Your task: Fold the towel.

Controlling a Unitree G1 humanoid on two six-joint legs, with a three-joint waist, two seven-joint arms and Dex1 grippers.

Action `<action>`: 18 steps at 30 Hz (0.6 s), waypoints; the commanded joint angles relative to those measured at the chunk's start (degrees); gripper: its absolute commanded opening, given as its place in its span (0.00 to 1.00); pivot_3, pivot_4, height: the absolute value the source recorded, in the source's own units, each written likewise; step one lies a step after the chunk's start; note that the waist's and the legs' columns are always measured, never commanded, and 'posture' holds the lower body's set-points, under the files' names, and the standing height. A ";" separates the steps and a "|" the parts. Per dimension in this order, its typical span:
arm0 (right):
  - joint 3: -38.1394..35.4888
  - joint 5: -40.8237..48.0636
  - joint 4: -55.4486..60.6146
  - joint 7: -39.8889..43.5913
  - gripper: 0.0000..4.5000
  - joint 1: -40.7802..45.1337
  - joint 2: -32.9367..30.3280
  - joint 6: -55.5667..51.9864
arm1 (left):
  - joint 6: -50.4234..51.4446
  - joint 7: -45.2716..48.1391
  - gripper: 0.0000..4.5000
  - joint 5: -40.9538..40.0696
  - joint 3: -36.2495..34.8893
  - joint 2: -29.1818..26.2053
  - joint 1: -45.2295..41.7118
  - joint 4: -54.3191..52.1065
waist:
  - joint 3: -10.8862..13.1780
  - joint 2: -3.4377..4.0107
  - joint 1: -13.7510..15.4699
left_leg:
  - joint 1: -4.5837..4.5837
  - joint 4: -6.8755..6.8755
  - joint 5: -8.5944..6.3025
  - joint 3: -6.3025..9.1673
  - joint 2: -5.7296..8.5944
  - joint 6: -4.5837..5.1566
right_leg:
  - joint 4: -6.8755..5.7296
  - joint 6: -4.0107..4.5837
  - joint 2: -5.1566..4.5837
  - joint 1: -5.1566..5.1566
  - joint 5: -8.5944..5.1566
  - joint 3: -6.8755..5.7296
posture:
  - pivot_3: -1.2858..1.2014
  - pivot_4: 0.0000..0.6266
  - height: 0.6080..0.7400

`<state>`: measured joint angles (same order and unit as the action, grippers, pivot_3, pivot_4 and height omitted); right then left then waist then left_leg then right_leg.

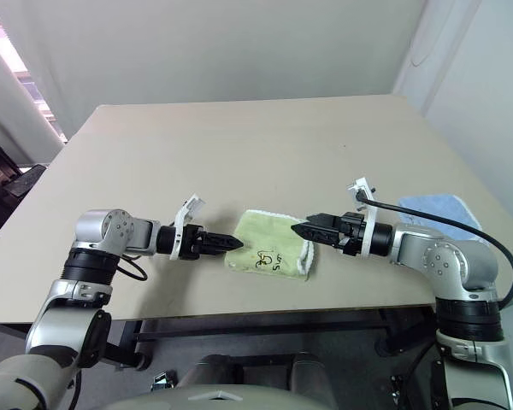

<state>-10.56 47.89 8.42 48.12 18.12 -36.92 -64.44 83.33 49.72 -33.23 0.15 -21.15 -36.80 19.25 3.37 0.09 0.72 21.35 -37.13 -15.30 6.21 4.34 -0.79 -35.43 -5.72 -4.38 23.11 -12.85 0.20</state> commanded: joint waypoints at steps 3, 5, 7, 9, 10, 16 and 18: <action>-1.04 1.15 1.76 -0.31 0.92 0.30 -0.94 0.13 | 1.93 -1.63 1.00 -1.63 1.55 5.08 -0.80 0.17 | 0.00 0.01 0.25 | -0.01 -0.03 0.00 0.02 0.00 0.00 | 0.00 0.00 0.00 -0.03 0.00 -0.01 | 0.52 0.00 1.00; -1.32 1.43 1.59 -0.68 0.92 0.62 -0.74 0.03 | 2.54 -1.61 1.00 -2.18 2.72 6.77 -0.88 -0.90 | -0.01 0.01 0.32 | -0.01 -0.03 0.00 0.02 0.01 0.00 | 0.02 0.01 -0.02 -0.05 0.00 -0.01 | 0.52 0.00 1.00; -1.12 1.31 1.61 -1.19 0.92 0.71 -0.52 0.13 | 3.13 -2.27 1.00 -2.45 2.78 8.61 -1.15 -1.25 | -0.01 0.00 0.40 | 0.02 -0.04 0.00 0.02 0.08 0.00 | 0.06 0.00 -0.09 -0.06 0.00 -0.01 | 0.52 0.00 1.00; -1.08 1.32 1.76 -1.64 0.92 0.61 -0.36 0.18 | 2.98 -3.09 1.00 -2.36 2.50 9.72 -1.45 -0.76 | -0.01 0.00 0.46 | 0.03 -0.04 -0.01 0.02 0.11 0.02 | 0.12 -0.02 -0.13 -0.08 0.00 -0.01 | 0.52 0.00 1.00; -1.23 1.42 1.84 -1.86 0.92 0.52 -0.32 0.17 | 3.12 -3.94 1.00 -2.15 1.52 10.62 -2.02 0.85 | -0.01 0.00 0.50 | 0.04 -0.03 -0.02 0.02 0.12 0.03 | 0.13 -0.03 -0.14 -0.07 -0.01 -0.01 | 0.52 0.00 1.00; -1.70 2.18 2.62 -3.06 0.92 -0.74 -0.46 -0.20 | 3.20 -4.71 1.00 -2.35 1.21 11.84 -3.10 2.31 | -0.01 0.00 1.66 | 0.04 -0.03 -0.02 0.02 0.12 0.03 | 0.13 -0.03 -0.12 -0.06 -0.02 -0.02 | 0.52 0.00 1.00; -1.88 2.37 2.84 -3.33 0.92 -1.18 -0.55 -0.23 | 2.62 -5.33 1.00 -1.65 1.34 11.55 -3.21 3.13 | -0.01 0.00 1.62 | 0.05 -0.02 -0.02 0.02 0.12 0.04 | 0.14 -0.04 -0.12 -0.06 -0.02 -0.03 | 0.52 0.00 1.00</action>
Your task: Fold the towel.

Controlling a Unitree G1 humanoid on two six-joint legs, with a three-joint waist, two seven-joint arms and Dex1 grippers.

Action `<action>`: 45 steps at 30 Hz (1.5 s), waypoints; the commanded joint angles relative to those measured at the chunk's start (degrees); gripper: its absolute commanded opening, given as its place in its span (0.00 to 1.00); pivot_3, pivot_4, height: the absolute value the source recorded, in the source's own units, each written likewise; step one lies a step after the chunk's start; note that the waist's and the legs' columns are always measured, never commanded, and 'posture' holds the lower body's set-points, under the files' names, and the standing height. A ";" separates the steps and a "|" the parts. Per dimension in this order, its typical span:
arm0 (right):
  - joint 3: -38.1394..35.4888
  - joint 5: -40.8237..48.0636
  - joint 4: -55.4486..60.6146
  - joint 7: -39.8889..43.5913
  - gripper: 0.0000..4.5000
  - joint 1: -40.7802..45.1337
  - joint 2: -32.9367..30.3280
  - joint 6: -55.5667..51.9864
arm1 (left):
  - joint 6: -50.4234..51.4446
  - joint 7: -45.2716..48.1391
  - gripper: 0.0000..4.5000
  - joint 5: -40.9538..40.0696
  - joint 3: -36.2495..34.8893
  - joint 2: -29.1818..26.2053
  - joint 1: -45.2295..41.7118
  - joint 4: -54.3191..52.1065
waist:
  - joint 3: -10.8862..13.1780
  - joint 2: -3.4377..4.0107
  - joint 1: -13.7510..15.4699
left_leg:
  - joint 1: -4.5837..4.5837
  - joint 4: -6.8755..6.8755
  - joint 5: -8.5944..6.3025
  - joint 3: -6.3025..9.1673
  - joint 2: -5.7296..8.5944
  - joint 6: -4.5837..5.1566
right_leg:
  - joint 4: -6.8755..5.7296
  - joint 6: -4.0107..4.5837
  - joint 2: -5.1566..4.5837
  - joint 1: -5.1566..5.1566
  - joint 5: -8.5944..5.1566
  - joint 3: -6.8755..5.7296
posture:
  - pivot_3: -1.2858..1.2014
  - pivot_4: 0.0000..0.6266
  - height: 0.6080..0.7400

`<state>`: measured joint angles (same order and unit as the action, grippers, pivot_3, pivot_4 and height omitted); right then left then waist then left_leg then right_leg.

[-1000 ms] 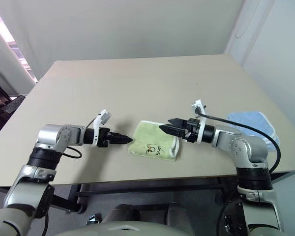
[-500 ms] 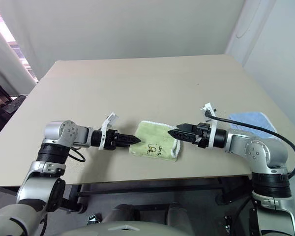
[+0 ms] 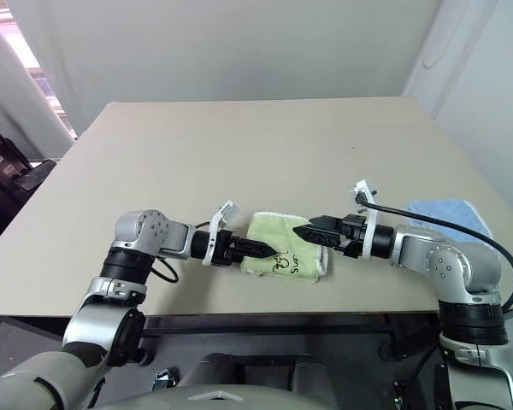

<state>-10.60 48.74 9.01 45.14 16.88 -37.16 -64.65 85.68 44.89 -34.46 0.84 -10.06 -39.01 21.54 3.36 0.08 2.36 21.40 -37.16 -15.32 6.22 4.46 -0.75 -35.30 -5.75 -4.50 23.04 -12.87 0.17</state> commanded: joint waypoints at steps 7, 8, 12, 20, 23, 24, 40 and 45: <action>-3.41 3.04 2.26 -1.83 0.92 -0.40 -0.10 -0.61 | -2.70 -4.44 1.00 1.35 -2.76 0.27 -1.80 4.20 | 0.00 0.01 -0.05 | -0.04 -0.06 0.00 0.00 -0.03 0.00 | -0.03 0.03 0.03 -0.04 -0.03 0.00 | 0.52 0.00 1.00; -3.62 3.20 2.21 -2.06 0.92 -0.42 0.01 -0.60 | -3.54 -4.95 0.96 1.88 -2.40 0.32 -1.68 4.83 | 0.00 0.01 -0.08 | -0.07 -0.07 0.00 0.00 -0.03 0.00 | -0.03 0.00 0.03 -0.08 -0.05 0.00 | 0.52 0.00 1.00; -3.81 3.49 2.14 -2.59 0.92 -0.56 0.08 -0.24 | -5.19 -3.55 0.72 1.19 -0.48 0.36 -1.01 4.70 | -0.01 0.01 -0.15 | -0.20 -0.12 0.00 -0.01 -0.05 -0.01 | -0.03 -0.16 0.04 -0.23 -0.16 0.00 | 0.52 0.00 1.00; -5.03 4.37 0.80 -3.45 0.92 -0.14 0.99 0.19 | -6.69 -3.08 0.07 -0.88 -2.32 1.33 -0.95 3.98 | 0.00 0.01 -0.12 | 0.01 -0.06 0.00 -0.02 -0.05 0.00 | -0.02 -0.04 0.04 0.02 0.04 0.02 | 0.52 0.00 1.00; -4.99 4.04 0.26 -3.93 0.92 -0.17 1.34 0.49 | -6.08 -2.34 0.00 -2.60 -4.00 1.05 -0.85 2.56 | 0.00 0.01 -0.14 | 0.02 -0.05 0.00 -0.02 -0.05 0.00 | -0.01 -0.04 0.04 0.02 0.04 0.02 | 0.52 0.00 1.00; -5.10 4.19 0.18 -4.04 0.92 -0.22 1.58 0.59 | -5.24 -2.30 0.00 -3.38 -5.19 1.00 -1.07 2.56 | 0.00 0.01 -0.16 | 0.02 -0.06 0.00 -0.02 -0.05 0.00 | -0.01 0.00 0.04 0.02 0.02 0.02 | 0.52 0.00 1.00; -5.65 4.41 -2.41 -3.84 0.92 1.30 3.84 3.89 | -14.63 -19.17 0.00 -3.25 -26.62 -9.40 -4.28 0.20 | 0.01 -0.01 -0.24 | 0.01 0.03 0.01 -0.03 -0.11 -0.01 | -0.04 -0.10 0.13 0.11 0.08 0.03 | 0.52 0.00 1.00; -2.48 2.36 -4.02 -2.17 0.92 2.27 4.12 5.93 | -17.95 -25.95 0.00 -5.60 -38.17 -14.12 -6.17 1.97 | 0.03 -0.05 -0.25 | 0.03 0.05 0.00 -0.04 -0.09 -0.02 | -0.03 -0.10 0.10 0.15 0.09 0.05 | 0.52 0.00 1.00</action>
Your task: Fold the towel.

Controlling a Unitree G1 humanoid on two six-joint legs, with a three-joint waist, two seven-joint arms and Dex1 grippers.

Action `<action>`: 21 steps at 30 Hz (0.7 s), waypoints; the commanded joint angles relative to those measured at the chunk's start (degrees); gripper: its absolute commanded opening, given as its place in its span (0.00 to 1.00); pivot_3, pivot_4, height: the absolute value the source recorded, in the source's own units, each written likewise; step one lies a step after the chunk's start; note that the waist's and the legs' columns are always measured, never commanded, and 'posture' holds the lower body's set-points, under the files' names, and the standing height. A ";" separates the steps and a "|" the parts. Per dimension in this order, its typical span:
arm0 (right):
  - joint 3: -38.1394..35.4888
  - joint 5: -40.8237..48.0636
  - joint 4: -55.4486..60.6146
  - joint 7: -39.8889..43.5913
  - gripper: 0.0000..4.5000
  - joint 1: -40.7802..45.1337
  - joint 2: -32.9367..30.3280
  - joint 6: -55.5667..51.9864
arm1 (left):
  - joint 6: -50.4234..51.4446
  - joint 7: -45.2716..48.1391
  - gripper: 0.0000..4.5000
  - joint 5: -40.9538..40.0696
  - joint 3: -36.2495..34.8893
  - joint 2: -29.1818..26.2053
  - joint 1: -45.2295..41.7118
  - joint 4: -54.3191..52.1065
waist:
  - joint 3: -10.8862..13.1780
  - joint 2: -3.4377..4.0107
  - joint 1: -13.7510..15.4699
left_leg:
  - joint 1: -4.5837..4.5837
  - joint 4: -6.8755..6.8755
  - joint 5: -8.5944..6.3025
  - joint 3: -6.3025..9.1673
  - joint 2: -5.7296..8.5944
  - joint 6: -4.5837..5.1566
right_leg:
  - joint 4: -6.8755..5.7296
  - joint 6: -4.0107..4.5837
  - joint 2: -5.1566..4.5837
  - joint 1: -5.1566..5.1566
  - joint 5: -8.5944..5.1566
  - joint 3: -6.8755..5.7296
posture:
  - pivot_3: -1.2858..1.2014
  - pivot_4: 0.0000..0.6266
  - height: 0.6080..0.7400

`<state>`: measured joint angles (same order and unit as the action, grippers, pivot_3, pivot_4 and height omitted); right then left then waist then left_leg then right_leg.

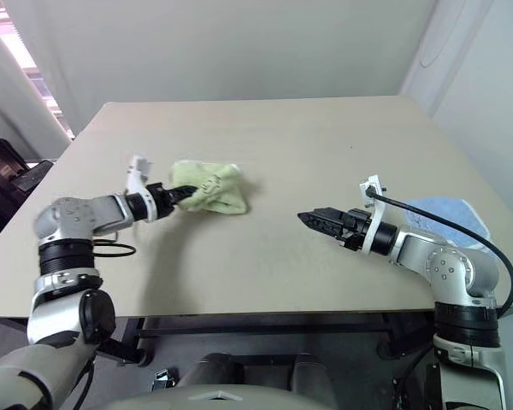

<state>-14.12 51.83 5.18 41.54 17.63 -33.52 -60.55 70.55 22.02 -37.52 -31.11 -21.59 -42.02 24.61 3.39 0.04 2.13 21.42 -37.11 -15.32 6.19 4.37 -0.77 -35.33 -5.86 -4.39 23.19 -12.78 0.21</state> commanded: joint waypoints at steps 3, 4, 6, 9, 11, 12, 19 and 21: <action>3.32 -2.26 -1.60 2.89 0.92 2.38 1.01 3.50 | -9.09 -10.55 0.00 -0.68 -11.91 -4.55 -2.23 -1.49 | 0.00 0.00 -0.27 | -0.03 0.02 0.00 -0.01 -0.01 -0.01 | -0.01 -0.01 0.00 0.00 0.00 0.01 | 0.52 0.00 1.00; 3.82 -2.66 -1.89 3.27 0.92 2.58 1.08 3.88 | -10.82 -12.65 0.00 -0.24 -13.02 -4.91 -1.95 -1.32 | 0.00 0.00 -0.26 | -0.04 0.03 0.00 -0.02 -0.01 -0.02 | -0.01 -0.01 0.00 0.00 0.00 0.03 | 0.52 0.00 1.00; 5.10 -3.59 -3.08 4.25 0.92 3.51 1.22 4.59 | -12.54 -16.15 0.00 -0.75 -16.65 -5.81 -0.46 -0.26 | 0.00 0.00 -0.09 | -0.03 0.03 0.00 -0.02 -0.01 -0.03 | -0.01 -0.01 0.00 0.01 0.01 0.03 | 0.52 0.00 1.00; 8.00 -6.06 -4.71 6.06 0.92 4.84 1.00 6.05 | -12.81 -18.80 0.00 -1.10 -18.89 -5.87 3.43 -0.83 | -0.01 0.00 -0.16 | -0.03 0.04 0.00 -0.08 0.01 -0.03 | -0.01 -0.01 -0.01 0.02 0.01 0.10 | 0.52 0.00 1.00; 9.83 -7.78 -5.36 7.38 0.92 5.52 0.85 7.15 | -13.22 -20.09 0.00 -1.38 -19.46 -4.97 6.29 -2.01 | -0.02 -0.03 -0.14 | -0.05 0.05 0.00 -0.12 0.02 -0.03 | -0.02 -0.01 -0.01 0.03 0.02 0.14 | 0.52 0.00 1.00; 10.22 -8.32 -5.57 7.87 0.92 5.72 0.82 7.59 | -13.31 -20.55 0.00 -1.93 -19.85 -4.60 7.13 -2.54 | -0.04 -0.07 -0.02 | -0.05 0.05 0.00 -0.12 0.02 -0.03 | -0.02 -0.01 0.00 0.03 0.02 0.15 | 0.52 0.00 1.00; 13.11 -12.69 -7.59 11.37 0.92 7.14 0.18 11.20 | -17.93 -26.87 0.00 -4.76 -26.67 -1.80 11.60 -2.29 | -0.14 -0.38 -0.17 | -0.06 -0.02 -0.01 -0.11 0.00 -0.08 | -0.02 0.05 -0.01 0.01 0.04 0.13 | 0.52 0.00 1.00; 13.46 -13.43 -8.08 12.13 0.92 7.44 0.10 11.69 | -18.38 -27.89 0.00 -5.79 -27.26 -1.01 12.64 -3.32 | -0.14 -0.38 -0.27 | -0.07 0.01 -0.06 -0.13 -0.02 -0.17 | -0.02 0.05 0.00 0.01 0.04 0.14 | 0.52 0.00 1.00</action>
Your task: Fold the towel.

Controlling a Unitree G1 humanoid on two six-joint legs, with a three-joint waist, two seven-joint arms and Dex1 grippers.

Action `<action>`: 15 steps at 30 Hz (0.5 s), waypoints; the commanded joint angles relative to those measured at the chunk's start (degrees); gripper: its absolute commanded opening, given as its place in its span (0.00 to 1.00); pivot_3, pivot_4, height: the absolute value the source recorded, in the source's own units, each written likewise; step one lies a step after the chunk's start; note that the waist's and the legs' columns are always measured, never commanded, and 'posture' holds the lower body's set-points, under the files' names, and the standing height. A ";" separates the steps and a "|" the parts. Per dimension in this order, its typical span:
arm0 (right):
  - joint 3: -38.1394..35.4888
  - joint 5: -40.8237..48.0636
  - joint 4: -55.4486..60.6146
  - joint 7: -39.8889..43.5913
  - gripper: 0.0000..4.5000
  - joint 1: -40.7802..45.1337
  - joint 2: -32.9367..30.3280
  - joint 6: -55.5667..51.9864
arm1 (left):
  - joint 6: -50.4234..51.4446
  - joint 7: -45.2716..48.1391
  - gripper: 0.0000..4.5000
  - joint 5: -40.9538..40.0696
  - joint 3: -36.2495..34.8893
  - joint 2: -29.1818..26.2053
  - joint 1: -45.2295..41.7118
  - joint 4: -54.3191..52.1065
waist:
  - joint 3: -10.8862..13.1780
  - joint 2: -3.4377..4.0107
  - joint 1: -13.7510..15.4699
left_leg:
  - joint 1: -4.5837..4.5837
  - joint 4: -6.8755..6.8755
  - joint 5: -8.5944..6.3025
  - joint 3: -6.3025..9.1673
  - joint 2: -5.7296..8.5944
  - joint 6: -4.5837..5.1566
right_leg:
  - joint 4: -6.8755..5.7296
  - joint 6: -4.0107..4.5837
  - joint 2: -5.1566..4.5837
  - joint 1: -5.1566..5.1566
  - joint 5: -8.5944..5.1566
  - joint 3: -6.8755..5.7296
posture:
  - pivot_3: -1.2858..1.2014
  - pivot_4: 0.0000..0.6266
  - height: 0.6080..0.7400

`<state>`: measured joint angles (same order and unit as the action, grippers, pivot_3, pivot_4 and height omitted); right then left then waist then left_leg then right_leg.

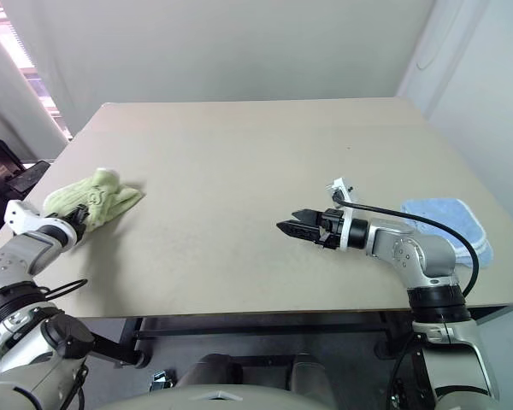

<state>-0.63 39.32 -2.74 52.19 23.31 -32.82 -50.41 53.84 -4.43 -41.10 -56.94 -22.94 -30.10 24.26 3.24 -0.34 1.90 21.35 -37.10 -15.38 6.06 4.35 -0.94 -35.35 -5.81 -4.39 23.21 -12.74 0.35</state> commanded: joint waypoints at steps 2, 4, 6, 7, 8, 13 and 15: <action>0.09 -1.42 -0.51 1.98 0.92 2.05 -0.43 1.70 | -2.60 -2.84 0.00 -2.97 -1.59 1.29 1.42 -3.80 | 0.00 0.00 -0.01 | 0.01 0.02 0.02 0.00 0.00 0.03 | -0.01 0.00 0.00 0.02 0.00 0.00 | 0.52 0.00 1.00; 0.18 -1.78 -0.65 2.35 0.92 2.20 -0.26 1.76 | -2.86 -3.63 0.00 -3.88 -1.15 2.23 1.82 -4.93 | 0.00 0.00 0.03 | 0.01 0.02 0.06 0.00 0.00 0.10 | 0.00 0.00 0.00 0.02 0.01 0.00 | 0.52 0.00 1.00; 0.18 -2.16 -0.76 2.56 0.92 2.28 -0.03 1.78 | -3.54 -3.84 0.00 -4.87 0.05 3.80 2.06 -7.17 | -0.01 -0.01 0.06 | 0.01 0.01 0.06 -0.01 0.01 0.09 | 0.00 0.00 -0.01 0.01 0.01 0.02 | 0.52 0.00 1.00; 0.16 -2.34 -0.79 2.61 0.92 2.28 0.11 1.84 | -3.73 -3.57 0.00 -5.66 0.98 4.99 2.22 -9.00 | -0.01 -0.01 0.11 | 0.01 0.01 0.06 -0.02 0.01 0.09 | 0.00 0.01 -0.01 0.01 0.01 0.02 | 0.52 0.00 1.00; 0.14 -2.50 -0.78 2.65 0.92 2.27 0.22 1.89 | -4.05 -3.40 0.00 -6.00 1.86 5.93 2.45 -10.54 | -0.01 -0.02 0.18 | 0.01 0.01 0.06 -0.02 0.01 0.09 | 0.01 0.01 -0.02 0.01 0.01 0.03 | 0.52 0.00 1.00; -0.27 -3.25 -0.47 2.63 0.92 1.86 0.52 2.22 | -7.31 -7.01 0.00 -6.01 3.07 9.48 2.83 -12.92 | -0.02 -0.03 0.30 | 0.01 0.00 0.06 -0.02 0.01 0.09 | 0.01 0.02 0.00 0.00 0.01 0.03 | 0.52 0.00 1.00; -0.56 -3.32 -0.29 2.57 0.92 1.58 0.47 2.29 | -8.57 -7.88 0.07 -6.05 3.09 9.64 2.61 -11.90 | -0.02 -0.03 0.20 | 0.01 0.00 0.06 -0.02 0.01 0.10 | 0.01 0.02 0.00 0.00 0.01 0.03 | 0.52 0.00 1.00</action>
<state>-0.18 35.82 -3.83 54.44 23.94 -32.50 -49.44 47.16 -11.50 -46.21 -54.08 -12.84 -26.77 13.36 3.22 -0.38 2.10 21.37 -37.10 -15.32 6.03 4.36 -0.85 -35.35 -5.79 -4.38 23.21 -12.73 0.38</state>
